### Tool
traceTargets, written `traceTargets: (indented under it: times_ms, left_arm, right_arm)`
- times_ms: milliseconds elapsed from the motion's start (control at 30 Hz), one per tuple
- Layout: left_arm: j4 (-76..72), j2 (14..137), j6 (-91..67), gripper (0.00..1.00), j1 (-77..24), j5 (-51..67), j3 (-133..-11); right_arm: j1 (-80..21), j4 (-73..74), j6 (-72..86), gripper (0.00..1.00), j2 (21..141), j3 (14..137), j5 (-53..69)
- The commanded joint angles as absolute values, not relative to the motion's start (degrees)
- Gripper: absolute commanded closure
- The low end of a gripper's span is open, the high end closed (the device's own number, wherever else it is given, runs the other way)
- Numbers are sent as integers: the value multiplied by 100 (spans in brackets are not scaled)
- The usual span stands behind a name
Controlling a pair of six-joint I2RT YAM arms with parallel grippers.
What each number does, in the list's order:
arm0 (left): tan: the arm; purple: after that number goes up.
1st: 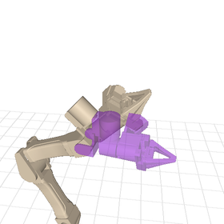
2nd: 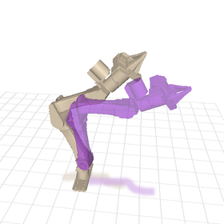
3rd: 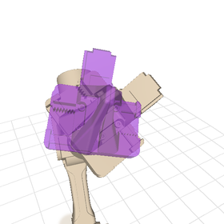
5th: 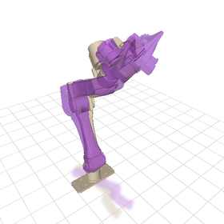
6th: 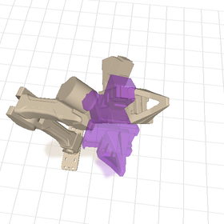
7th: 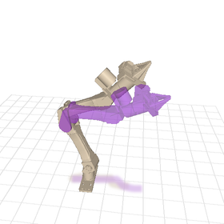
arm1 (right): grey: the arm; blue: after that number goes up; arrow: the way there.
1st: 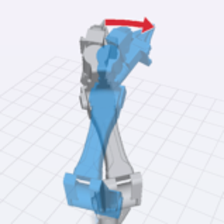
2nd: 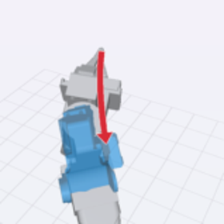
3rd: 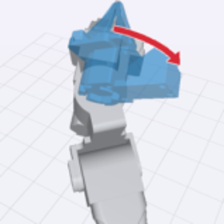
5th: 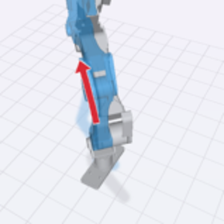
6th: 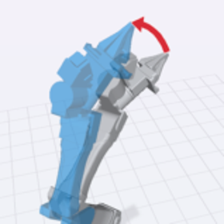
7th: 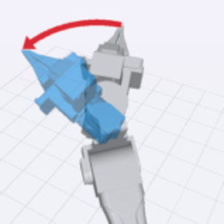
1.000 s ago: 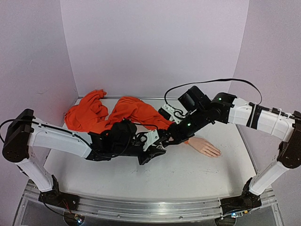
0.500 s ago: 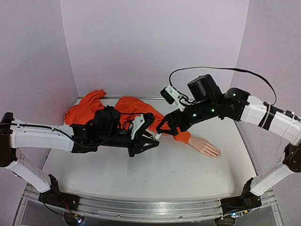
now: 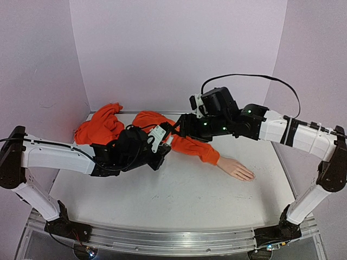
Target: Paint the nails
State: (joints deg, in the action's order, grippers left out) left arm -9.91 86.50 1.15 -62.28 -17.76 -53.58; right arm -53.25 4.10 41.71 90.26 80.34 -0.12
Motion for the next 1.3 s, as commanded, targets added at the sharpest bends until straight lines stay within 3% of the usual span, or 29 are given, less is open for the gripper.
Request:
traceTargets:
  times_ms: [0, 200, 400, 467, 567, 767, 833, 900, 933, 1000, 1033, 1100, 1233, 1267]
  left_arm:
    - [-1222, 8576, -178, 100, -6274, -2243, -5691]
    - [-1222, 8569, -285, 100, -6292, -2240, -5660]
    - [-1226, 8490, -244, 100, -6304, -2204, -5625]
    - [-1222, 8442, -239, 100, -6302, -2176, -5590]
    - [-1226, 8333, -268, 100, -6302, -2068, -5525]
    - [-1235, 8089, -149, 100, -6297, -1610, -5378]
    - [-1250, 7881, -18, 100, -6232, -839, -5248]
    - [-1262, 7599, 238, 100, -6056, 690, -5091]
    - [-1270, 7451, 271, 100, -5920, 1541, -5001]
    - [-1334, 7187, 263, 100, -5576, 3321, -4852]
    - [-1338, 7113, 309, 100, -5467, 3996, -4810]
    - [-1329, 7034, 303, 100, -5368, 4621, -4755]
    - [-1335, 7071, 176, 100, -5344, 4406, -4774]
    - [-1336, 7106, 154, 100, -5344, 4215, -4795]
  right_arm:
    - [-5504, 55, 4508, 40, 9215, 8369, -439]
    - [-5580, -248, 4565, 44, 9593, 8448, -311]
    - [-5633, -456, 4494, 55, 9872, 8553, -188]
    - [-5634, -498, 4453, 63, 9894, 8540, -152]
    - [-5634, -580, 4429, 65, 9927, 8498, -52]
    - [-5620, -689, 4060, 87, 9838, 8458, 219]
    - [-5579, -737, 3631, 100, 9694, 8374, 373]
    - [-5451, -1027, 2680, 100, 9355, 8125, 1143]
    - [-5360, -1345, 1997, 100, 9144, 7851, 1998]
    - [-5197, -1757, 320, 100, 8650, 7249, 4892]
    - [-5183, -1854, 175, 100, 8449, 7068, 5395]
    - [-5083, -1679, 244, 100, 8501, 7169, 5779]
    - [-5080, -1363, 287, 100, 8526, 7254, 5341]
    - [-5080, -1396, 418, 94, 8462, 7209, 4963]
